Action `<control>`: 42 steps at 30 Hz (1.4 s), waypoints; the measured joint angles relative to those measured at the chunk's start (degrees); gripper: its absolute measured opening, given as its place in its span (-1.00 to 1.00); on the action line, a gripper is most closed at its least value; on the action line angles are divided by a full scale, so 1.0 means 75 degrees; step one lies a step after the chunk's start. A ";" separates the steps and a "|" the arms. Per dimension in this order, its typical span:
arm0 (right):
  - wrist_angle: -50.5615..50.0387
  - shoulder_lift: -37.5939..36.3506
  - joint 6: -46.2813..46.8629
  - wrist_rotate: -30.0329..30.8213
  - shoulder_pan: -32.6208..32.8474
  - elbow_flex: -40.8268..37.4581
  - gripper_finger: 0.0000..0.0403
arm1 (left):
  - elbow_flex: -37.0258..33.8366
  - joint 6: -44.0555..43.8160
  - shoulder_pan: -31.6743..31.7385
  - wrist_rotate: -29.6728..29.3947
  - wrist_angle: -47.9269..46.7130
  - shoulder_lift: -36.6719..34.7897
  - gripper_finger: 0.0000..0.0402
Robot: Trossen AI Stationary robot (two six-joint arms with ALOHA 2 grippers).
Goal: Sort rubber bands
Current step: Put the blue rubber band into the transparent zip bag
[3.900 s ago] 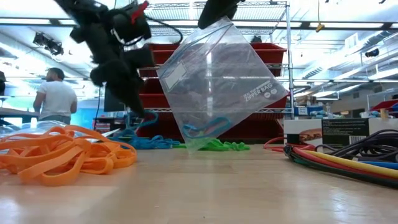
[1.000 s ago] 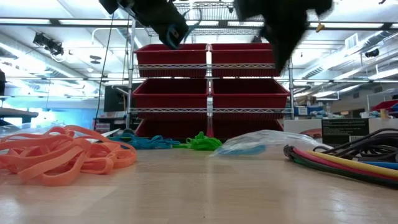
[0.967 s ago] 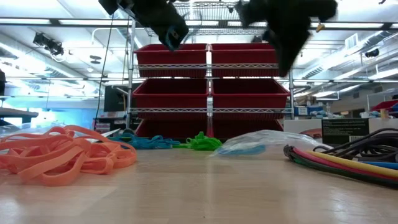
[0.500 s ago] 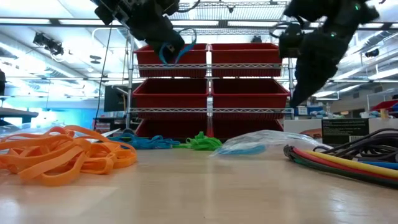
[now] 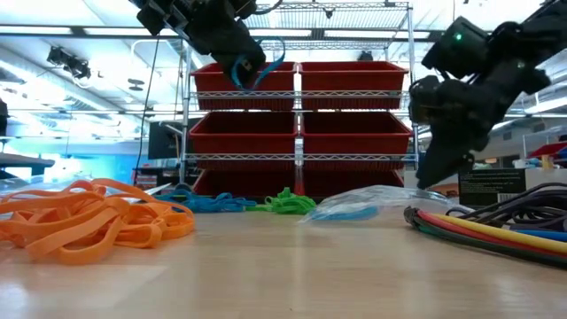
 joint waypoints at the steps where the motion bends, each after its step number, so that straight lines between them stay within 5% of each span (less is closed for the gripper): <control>1: 0.0216 0.0124 -0.0118 0.0015 0.0000 -0.0003 -0.23 | 0.0000 -0.0003 0.0000 0.0003 0.0000 0.0000 -0.93; 8: 0.1003 0.0984 -0.0529 -0.0019 0.0003 -0.0005 -0.07 | 0.0003 -0.0009 0.0000 0.0003 -0.0096 0.0000 -0.93; 24: 0.1995 0.1019 -0.0469 -0.0451 0.1083 -0.0008 -0.66 | 0.0003 -0.0009 0.0000 0.0003 -0.0124 0.0000 -0.93; 42: 0.2890 0.1034 -0.0069 0.0059 0.2582 -0.0008 -0.66 | 0.0003 -0.0006 0.0000 0.0000 -0.0043 0.0000 -0.93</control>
